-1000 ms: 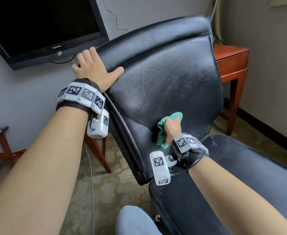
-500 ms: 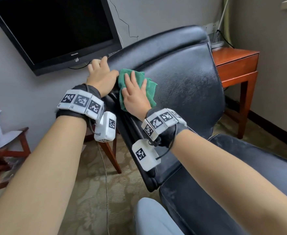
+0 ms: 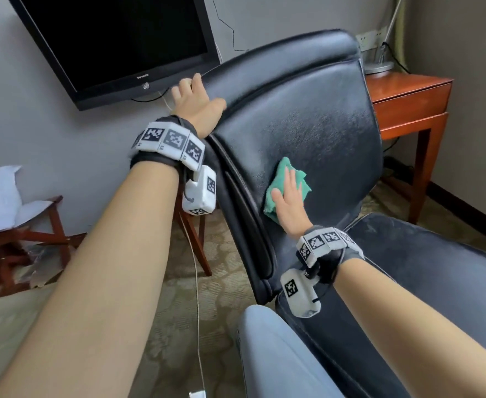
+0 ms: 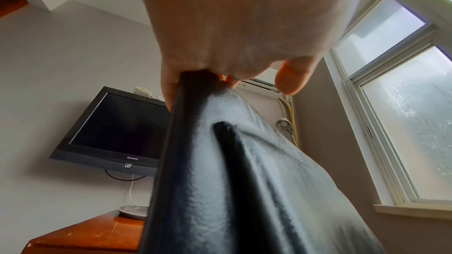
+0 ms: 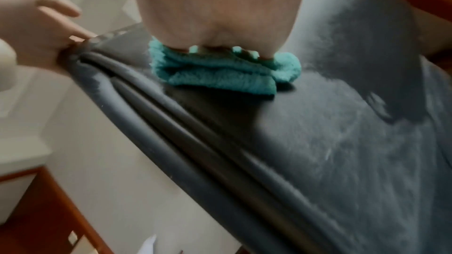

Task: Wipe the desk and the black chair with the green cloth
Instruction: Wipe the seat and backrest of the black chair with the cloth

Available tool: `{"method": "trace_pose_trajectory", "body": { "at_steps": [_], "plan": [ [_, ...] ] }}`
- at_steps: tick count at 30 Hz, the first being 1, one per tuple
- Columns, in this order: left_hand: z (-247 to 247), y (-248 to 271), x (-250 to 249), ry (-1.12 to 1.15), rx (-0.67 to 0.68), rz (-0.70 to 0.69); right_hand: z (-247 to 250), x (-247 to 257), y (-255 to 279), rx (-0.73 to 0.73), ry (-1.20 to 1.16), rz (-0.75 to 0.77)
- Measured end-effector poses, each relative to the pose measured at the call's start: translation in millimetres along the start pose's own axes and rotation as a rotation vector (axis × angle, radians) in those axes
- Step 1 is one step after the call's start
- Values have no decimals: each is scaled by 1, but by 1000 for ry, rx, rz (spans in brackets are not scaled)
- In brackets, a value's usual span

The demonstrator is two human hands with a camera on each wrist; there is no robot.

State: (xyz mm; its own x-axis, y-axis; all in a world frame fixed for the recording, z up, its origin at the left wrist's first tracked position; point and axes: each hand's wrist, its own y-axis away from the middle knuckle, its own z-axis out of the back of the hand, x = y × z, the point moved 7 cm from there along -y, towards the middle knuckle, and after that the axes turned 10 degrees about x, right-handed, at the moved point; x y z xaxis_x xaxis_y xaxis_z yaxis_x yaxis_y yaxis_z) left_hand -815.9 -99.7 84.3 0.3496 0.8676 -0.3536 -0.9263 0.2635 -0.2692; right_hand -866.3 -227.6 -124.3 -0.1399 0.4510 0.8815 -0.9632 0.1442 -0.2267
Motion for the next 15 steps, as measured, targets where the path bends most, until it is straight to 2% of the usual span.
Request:
{"method": "trace_pose_trajectory", "body": {
  "at_steps": [6,8,11,15],
  "plan": [
    [2,12,4,-65,-28,-19,-13,9,2,-89,-302,-336],
    [4,13,5,-96,-22,-23,-14,23,-6,-86,-380,-388],
    [5,15,5,-129,-14,-40,-10,42,-17,-95,-495,-339],
    [5,20,2,-112,-54,-56,-10,39,-9,-108,-402,-164]
  ]
}}
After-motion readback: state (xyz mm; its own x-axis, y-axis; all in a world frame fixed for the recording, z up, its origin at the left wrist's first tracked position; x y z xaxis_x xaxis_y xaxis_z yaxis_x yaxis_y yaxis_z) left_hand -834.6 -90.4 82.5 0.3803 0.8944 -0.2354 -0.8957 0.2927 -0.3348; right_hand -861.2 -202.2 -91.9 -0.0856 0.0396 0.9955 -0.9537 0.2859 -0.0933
